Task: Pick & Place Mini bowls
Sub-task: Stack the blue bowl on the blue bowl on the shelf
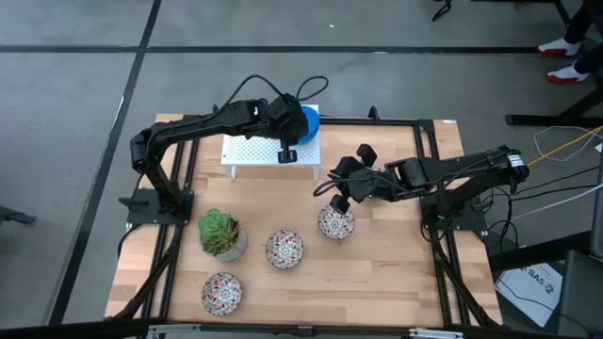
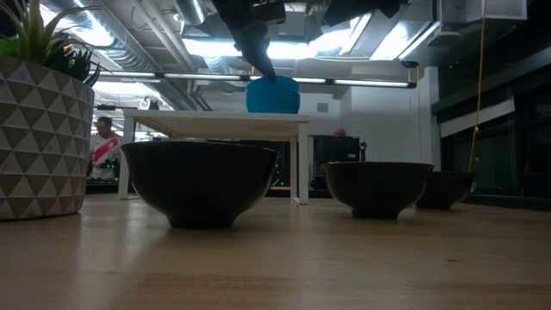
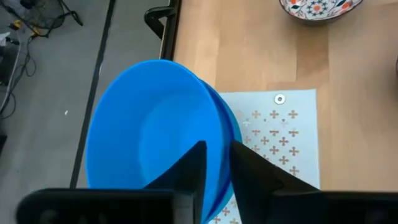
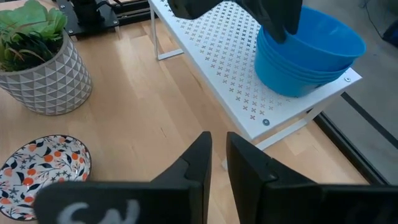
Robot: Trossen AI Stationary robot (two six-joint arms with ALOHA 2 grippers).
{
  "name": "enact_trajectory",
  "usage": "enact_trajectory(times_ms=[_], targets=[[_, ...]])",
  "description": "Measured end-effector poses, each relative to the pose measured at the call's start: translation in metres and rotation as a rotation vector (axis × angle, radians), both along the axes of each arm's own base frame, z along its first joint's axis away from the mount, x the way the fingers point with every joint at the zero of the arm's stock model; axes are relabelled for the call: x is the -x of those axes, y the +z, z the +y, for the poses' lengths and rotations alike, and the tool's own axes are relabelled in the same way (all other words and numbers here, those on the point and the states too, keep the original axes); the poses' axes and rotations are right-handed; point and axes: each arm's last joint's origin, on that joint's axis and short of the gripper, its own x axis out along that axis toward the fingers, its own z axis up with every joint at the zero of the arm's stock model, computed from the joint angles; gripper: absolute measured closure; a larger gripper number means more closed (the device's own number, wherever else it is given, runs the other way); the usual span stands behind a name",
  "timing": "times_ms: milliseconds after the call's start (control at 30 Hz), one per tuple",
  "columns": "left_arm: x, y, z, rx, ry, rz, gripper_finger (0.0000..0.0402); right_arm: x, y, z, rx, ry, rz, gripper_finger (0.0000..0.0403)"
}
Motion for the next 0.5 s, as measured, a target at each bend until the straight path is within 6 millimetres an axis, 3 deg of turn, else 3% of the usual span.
enact_trajectory(times_ms=[200,500], targets=[[-0.002,0.002,0.001,-0.008,0.013,-0.033,0.0307,0.0,0.0,0.0,0.002,0.002,0.001,0.0351],[0.005,0.029,-0.007,-0.05,-0.003,-0.185,0.0303,0.0,0.0,0.0,0.017,0.012,0.011,0.0351]])
